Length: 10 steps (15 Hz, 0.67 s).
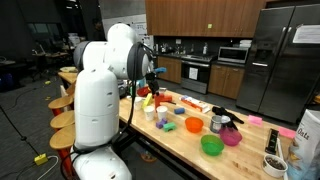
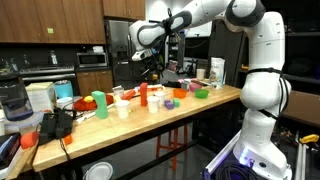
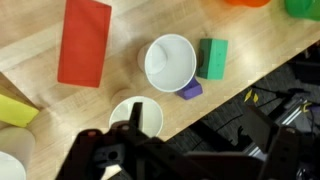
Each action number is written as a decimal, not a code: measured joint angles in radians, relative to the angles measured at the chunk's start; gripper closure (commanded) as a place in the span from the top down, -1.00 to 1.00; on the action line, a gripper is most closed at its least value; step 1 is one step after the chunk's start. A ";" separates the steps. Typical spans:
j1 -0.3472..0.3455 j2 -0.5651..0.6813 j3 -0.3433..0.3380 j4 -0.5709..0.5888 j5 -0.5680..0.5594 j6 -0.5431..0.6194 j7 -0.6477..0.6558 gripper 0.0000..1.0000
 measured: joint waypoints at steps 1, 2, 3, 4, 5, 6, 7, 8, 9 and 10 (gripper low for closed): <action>0.045 -0.008 -0.055 0.002 -0.017 0.027 -0.049 1.00; 0.084 -0.015 -0.103 0.003 -0.031 0.062 -0.094 1.00; 0.119 -0.018 -0.148 0.002 -0.042 0.107 -0.137 1.00; 0.147 -0.020 -0.187 0.001 -0.048 0.157 -0.179 1.00; 0.169 -0.020 -0.221 0.001 -0.051 0.209 -0.222 1.00; 0.185 -0.020 -0.250 -0.001 -0.051 0.263 -0.269 1.00; 0.195 -0.020 -0.277 -0.002 -0.051 0.315 -0.320 1.00; 0.200 -0.019 -0.300 -0.002 -0.049 0.364 -0.379 1.00; 0.201 -0.019 -0.318 -0.002 -0.042 0.407 -0.439 1.00; 0.201 -0.018 -0.336 -0.002 -0.029 0.449 -0.505 1.00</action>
